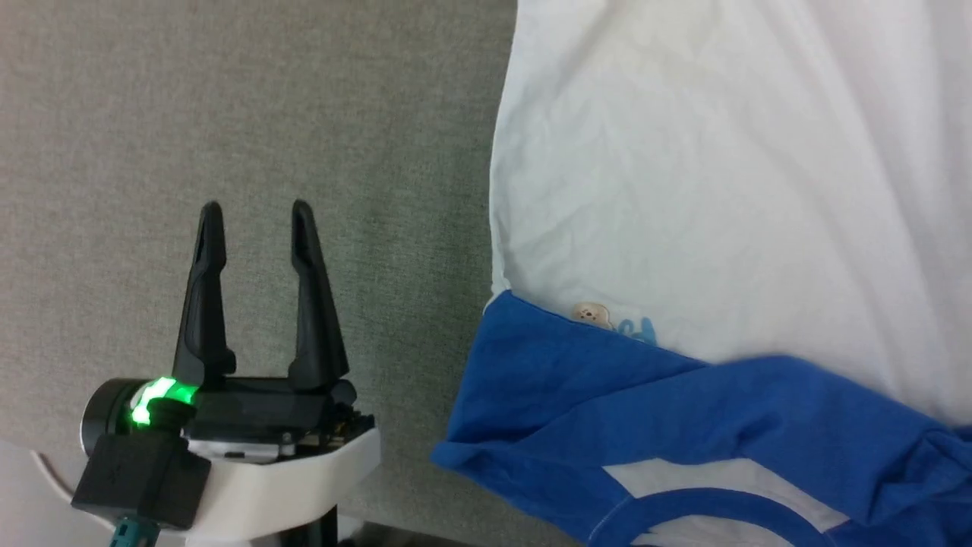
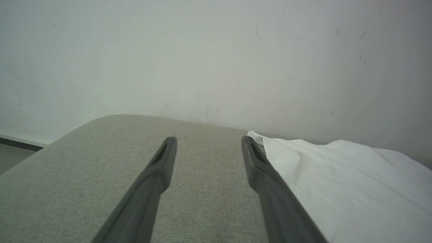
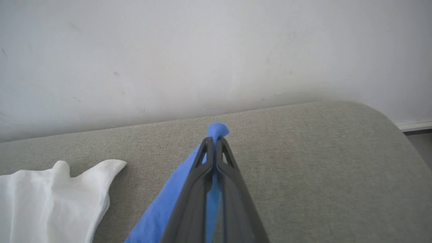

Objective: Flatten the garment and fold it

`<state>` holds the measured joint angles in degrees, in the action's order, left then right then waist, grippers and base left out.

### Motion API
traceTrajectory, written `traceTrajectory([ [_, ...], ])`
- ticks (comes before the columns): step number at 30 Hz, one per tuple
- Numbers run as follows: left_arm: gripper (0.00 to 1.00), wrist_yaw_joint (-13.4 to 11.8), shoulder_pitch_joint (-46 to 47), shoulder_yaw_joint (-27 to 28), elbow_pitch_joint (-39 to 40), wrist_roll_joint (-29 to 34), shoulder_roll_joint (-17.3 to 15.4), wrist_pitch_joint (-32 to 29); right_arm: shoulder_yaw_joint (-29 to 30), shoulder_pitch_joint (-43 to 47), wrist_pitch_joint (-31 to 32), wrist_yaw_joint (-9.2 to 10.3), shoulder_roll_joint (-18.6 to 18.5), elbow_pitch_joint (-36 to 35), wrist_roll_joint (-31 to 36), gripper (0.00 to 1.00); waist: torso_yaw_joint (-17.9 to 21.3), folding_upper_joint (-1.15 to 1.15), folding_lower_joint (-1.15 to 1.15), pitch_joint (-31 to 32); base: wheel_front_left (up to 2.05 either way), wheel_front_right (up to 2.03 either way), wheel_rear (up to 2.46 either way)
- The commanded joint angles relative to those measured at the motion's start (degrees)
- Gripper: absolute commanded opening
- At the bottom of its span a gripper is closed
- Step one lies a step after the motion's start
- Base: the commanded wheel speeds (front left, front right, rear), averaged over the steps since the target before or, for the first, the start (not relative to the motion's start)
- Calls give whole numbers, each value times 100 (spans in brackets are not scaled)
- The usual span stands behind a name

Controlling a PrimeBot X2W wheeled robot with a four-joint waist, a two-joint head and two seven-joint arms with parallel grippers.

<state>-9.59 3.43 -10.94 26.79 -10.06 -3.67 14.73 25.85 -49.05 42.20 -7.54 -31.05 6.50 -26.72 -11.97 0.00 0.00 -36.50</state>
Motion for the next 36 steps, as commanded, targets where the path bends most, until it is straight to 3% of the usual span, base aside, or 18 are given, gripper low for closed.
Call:
traceTrajectory([
  [1,100,45,-97,69,-20,-15,-37,27,169,152,-69,5,-91,9,-52,0,406,0,0,655,0,0,0],
  [12,100,97,-683,443,-65,-222,-272,1,1778,1590,-483,5,-135,324,-192,0,750,0,0,1482,0,0,0],
  [22,100,58,-997,637,153,-324,-442,-197,2652,2474,-893,5,-28,440,-246,0,848,0,0,1943,0,0,0],
  [29,100,56,-1143,674,202,-416,-486,-287,2653,2741,-1023,5,95,393,-233,0,842,0,0,2234,0,0,0],
  [36,100,52,-1235,704,265,-459,-547,-376,2018,2968,-992,5,331,-369,-582,0,805,0,0,2420,0,0,0],
])
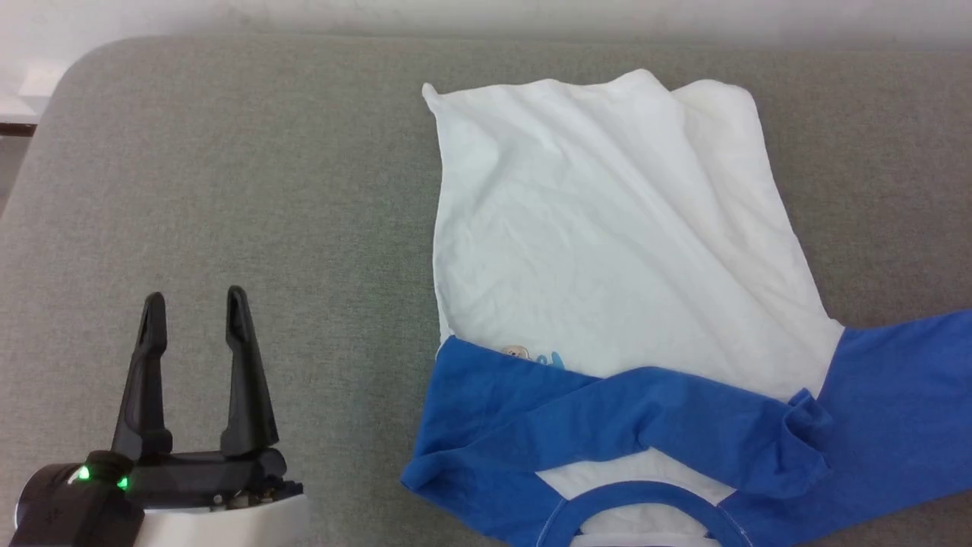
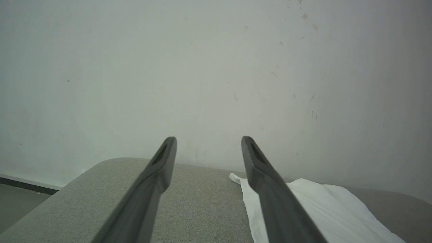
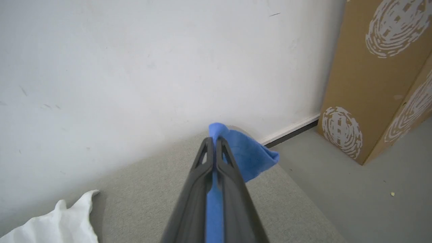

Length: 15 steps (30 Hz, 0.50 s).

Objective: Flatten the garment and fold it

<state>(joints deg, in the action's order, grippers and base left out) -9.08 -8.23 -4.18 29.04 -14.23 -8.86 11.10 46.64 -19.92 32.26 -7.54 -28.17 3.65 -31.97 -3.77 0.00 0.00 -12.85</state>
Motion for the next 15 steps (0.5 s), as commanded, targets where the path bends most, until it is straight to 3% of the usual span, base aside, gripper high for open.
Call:
traceTrajectory([
  [1,100,-2,-85,38,52,-45,-39,-27,-196,96,30,5,82,-265,-122,0,-22,0,0,86,0,0,0],
  [9,100,-11,-189,71,101,-103,-91,-106,-1539,328,500,5,591,-1899,-619,0,-91,0,0,291,0,0,0],
  [15,100,9,-190,24,93,-131,-100,-113,-2833,341,868,5,1040,-2680,-711,0,-220,0,0,300,0,0,0],
])
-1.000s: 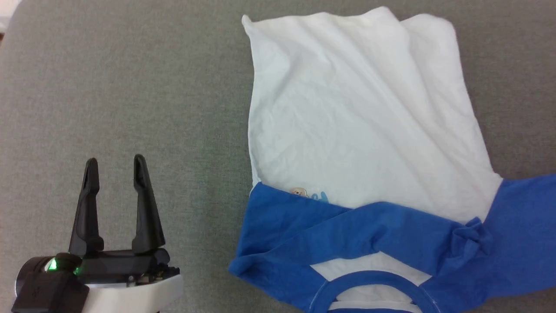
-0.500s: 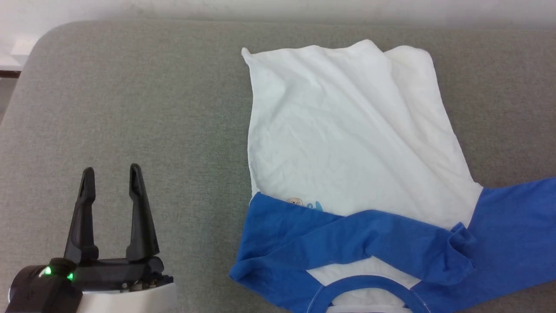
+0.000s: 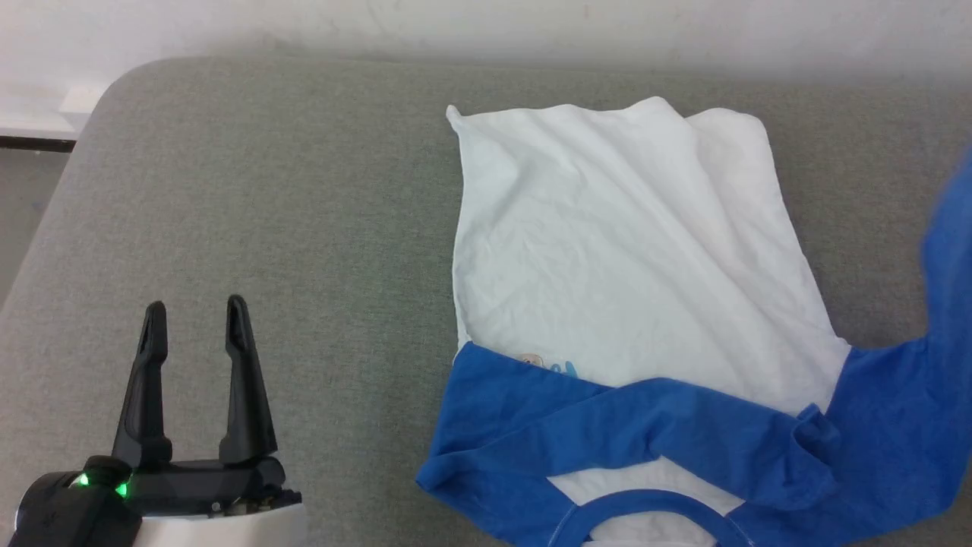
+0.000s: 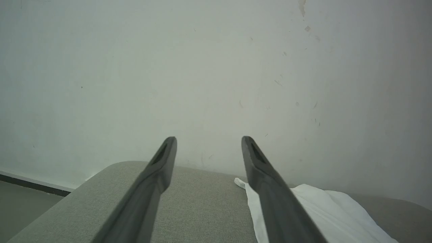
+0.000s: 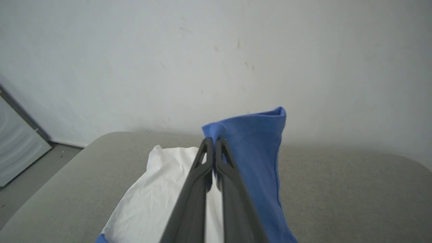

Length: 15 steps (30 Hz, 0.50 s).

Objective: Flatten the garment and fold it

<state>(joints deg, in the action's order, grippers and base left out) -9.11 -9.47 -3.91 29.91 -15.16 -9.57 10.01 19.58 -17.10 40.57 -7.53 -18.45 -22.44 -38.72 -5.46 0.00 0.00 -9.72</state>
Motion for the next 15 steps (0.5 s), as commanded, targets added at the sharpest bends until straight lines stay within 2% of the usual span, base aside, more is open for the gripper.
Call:
traceTrajectory([
  [1,100,18,-54,-26,4,-38,-22,0,-365,65,98,4,138,-153,-28,0,-84,0,0,-38,0,0,0],
  [5,100,30,25,-134,-31,-24,26,42,-1296,74,275,4,383,-321,-4,0,-244,0,0,-167,0,0,0],
  [6,100,30,25,-134,-31,-24,26,42,-1296,74,275,4,383,-321,-4,0,-244,0,0,-167,0,0,0],
  [9,100,42,101,-230,-76,-13,80,89,-1932,78,355,4,501,-302,40,0,-393,0,0,-298,0,0,0],
  [14,100,50,230,-350,-180,-7,172,183,-2830,102,363,4,544,22,130,0,-652,0,0,-482,0,0,0],
  [15,100,49,270,-381,-223,-11,205,223,-3166,116,297,4,521,213,177,0,-750,0,0,-543,0,0,0],
])
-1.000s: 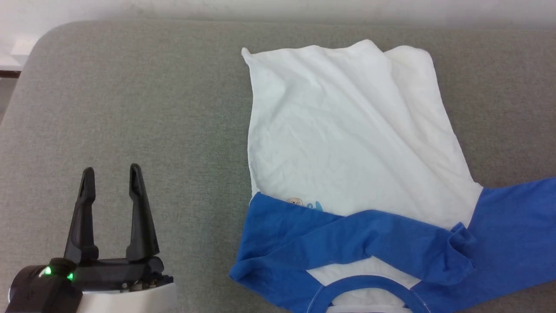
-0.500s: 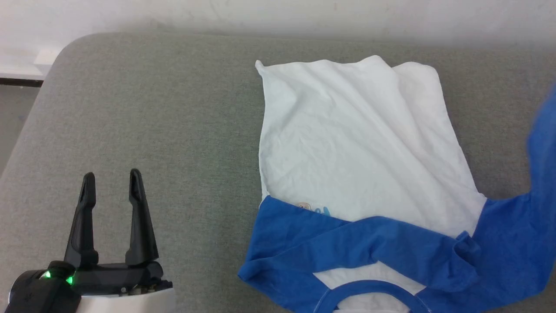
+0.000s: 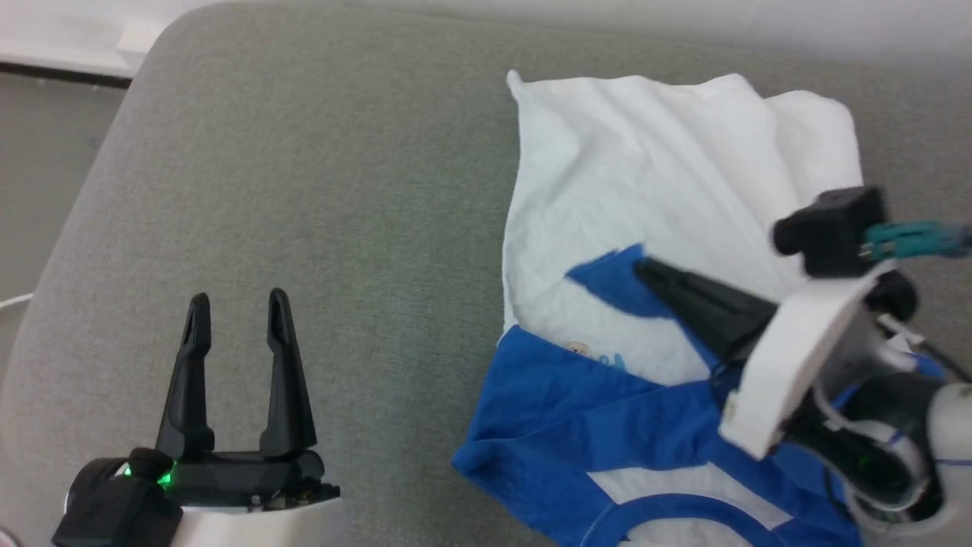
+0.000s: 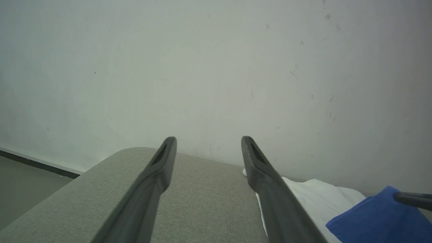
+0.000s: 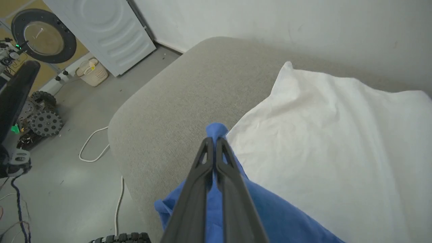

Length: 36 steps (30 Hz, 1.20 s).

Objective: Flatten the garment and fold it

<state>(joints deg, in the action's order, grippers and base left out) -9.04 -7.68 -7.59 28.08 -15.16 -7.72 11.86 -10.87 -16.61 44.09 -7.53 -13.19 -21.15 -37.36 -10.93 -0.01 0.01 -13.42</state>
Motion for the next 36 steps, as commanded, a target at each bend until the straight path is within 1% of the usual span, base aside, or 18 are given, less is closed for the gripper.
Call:
traceTrajectory([
  [1,100,41,107,-26,-61,-18,37,58,-277,80,-94,4,-6,198,53,0,-245,1,-1,-194,0,0,0],
  [6,100,57,151,-84,-166,-53,100,141,-991,97,-317,4,11,896,186,0,-428,1,-1,-279,0,0,0],
  [7,100,57,151,-84,-166,-53,100,141,-991,97,-317,4,11,896,186,0,-428,1,-1,-279,0,0,0],
  [13,100,90,215,-144,-295,-81,144,201,-1667,-95,-851,4,169,2082,631,0,-565,1,-1,-292,0,0,0],
  [17,100,109,268,-180,-365,-91,158,219,-1847,-263,-1288,4,385,2969,913,0,-622,1,-1,-270,0,0,0],
  [21,100,115,298,-191,-408,-97,158,228,-1910,-443,-1655,4,584,3618,1037,0,-621,1,-1,-246,0,0,0],
  [22,100,114,295,-188,-416,-101,154,229,-1939,-486,-1726,4,621,3732,1050,14,-602,1,-1,-235,0,0,0],
  [23,100,110,286,-180,-422,-107,151,230,-1977,-527,-1783,4,655,3815,1051,36,-575,1,-1,-222,0,0,0],
  [24,100,104,272,-169,-425,-111,146,231,-2032,-563,-1814,4,688,3862,1025,83,-539,1,-1,-204,0,0,0],
  [25,100,101,256,-160,-428,-115,137,232,-2106,-598,-1803,4,708,3874,972,100,-503,1,-1,-187,0,0,0],
  [28,100,91,219,-133,-419,-119,103,224,-2348,-708,-1606,4,648,3695,720,100,-361,1,-1,-128,0,0,0],
  [31,100,72,193,-103,-384,-106,60,196,-2377,-795,-1374,4,399,3226,425,100,-192,1,-1,-55,0,0,0],
  [33,100,57,169,-83,-345,-94,27,168,-2207,-805,-1294,4,172,2822,279,100,-68,1,-1,-22,0,0,0],
  [36,100,47,149,-76,-290,-80,-13,122,-1613,-684,-1309,4,-136,2219,131,100,109,1,-1,20,0,0,0],
])
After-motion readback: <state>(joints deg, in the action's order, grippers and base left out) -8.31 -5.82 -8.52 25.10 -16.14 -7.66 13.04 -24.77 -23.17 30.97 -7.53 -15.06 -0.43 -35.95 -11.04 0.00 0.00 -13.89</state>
